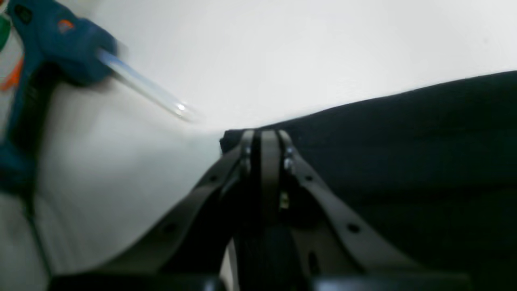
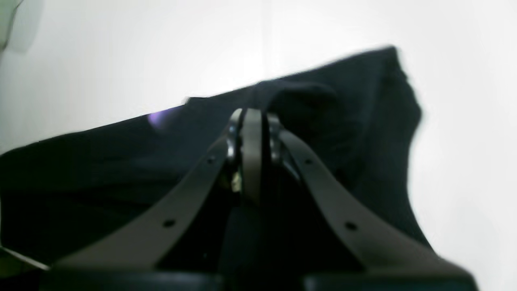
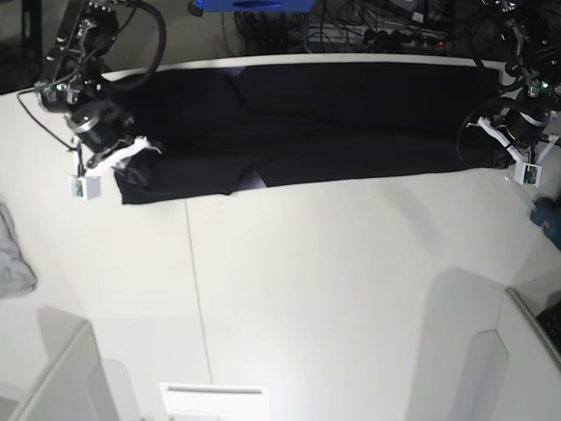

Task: Fold the T-shirt properly
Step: 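Lower the folded edge onto the shirt and open both grippers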

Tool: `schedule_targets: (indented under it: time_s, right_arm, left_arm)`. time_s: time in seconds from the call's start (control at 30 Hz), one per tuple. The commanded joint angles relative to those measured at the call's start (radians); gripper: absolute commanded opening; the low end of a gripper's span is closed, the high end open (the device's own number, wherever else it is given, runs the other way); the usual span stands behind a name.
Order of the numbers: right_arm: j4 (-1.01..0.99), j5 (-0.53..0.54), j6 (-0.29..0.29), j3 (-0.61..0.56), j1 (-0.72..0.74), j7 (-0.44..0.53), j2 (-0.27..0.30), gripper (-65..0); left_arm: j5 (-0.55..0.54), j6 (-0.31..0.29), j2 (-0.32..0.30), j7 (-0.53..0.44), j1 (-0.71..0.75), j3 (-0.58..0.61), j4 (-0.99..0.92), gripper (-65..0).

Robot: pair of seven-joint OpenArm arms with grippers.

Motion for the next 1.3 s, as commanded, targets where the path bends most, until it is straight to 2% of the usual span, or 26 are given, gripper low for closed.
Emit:
schedule_targets:
  time_s: [0.0,0.73,1.27]
  right_arm:
    - [0.026,0.013,0.005,0.006,0.001,0.017,0.004,-65.0]
    - [0.020,0.008,0.005,0.010,-0.054,0.018,0.005,-65.0]
    - [0.015,0.008,0.003,0.010,-0.028,0.015,0.007,-65.0]
  left_arm:
    - [-0.008,0.002,-0.017,-0.021,-0.001,-0.008,0.019,-65.0]
    - [-0.008,0.002,-0.017,-0.022,0.050,-0.006,0.006,-65.0]
    - [-0.005,0.004,-0.019,-0.021,-0.016,-0.006,0.008,-65.0]
